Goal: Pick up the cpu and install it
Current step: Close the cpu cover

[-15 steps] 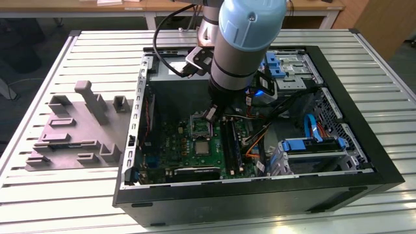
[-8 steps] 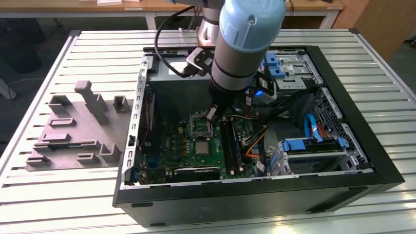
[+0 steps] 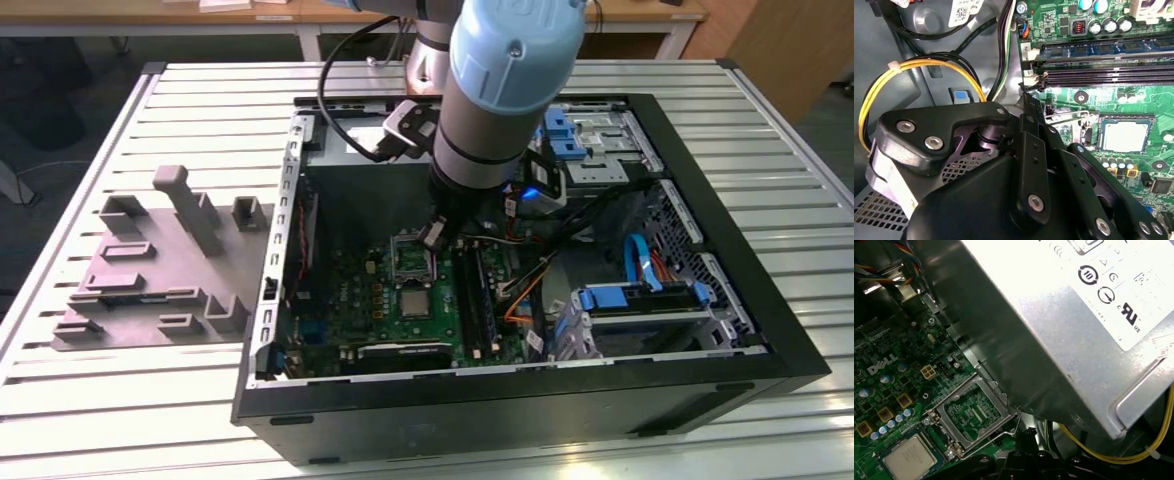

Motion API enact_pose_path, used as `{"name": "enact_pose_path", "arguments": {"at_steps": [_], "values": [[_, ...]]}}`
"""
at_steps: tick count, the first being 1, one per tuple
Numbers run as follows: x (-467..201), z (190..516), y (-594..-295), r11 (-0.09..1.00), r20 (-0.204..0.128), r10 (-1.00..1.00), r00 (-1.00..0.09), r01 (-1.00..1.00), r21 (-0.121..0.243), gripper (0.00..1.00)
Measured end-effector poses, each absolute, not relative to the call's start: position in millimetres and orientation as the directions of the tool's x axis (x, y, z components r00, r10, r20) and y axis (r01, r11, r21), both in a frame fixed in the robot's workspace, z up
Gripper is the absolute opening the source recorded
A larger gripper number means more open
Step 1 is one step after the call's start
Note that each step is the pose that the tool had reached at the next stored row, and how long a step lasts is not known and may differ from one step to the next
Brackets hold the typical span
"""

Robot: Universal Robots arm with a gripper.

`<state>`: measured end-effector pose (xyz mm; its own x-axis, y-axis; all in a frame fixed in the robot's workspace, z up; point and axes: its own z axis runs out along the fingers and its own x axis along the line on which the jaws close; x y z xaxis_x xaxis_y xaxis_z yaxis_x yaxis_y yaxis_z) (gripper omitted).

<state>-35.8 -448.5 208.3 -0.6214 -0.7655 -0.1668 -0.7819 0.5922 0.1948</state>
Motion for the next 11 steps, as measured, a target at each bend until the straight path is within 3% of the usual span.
{"name": "enact_pose_path", "arguments": {"at_steps": [11], "values": [[-36.0,207.1,-448.3,0.642,-0.167,-0.723,-0.670,-0.741,0.195,0.11]]}}
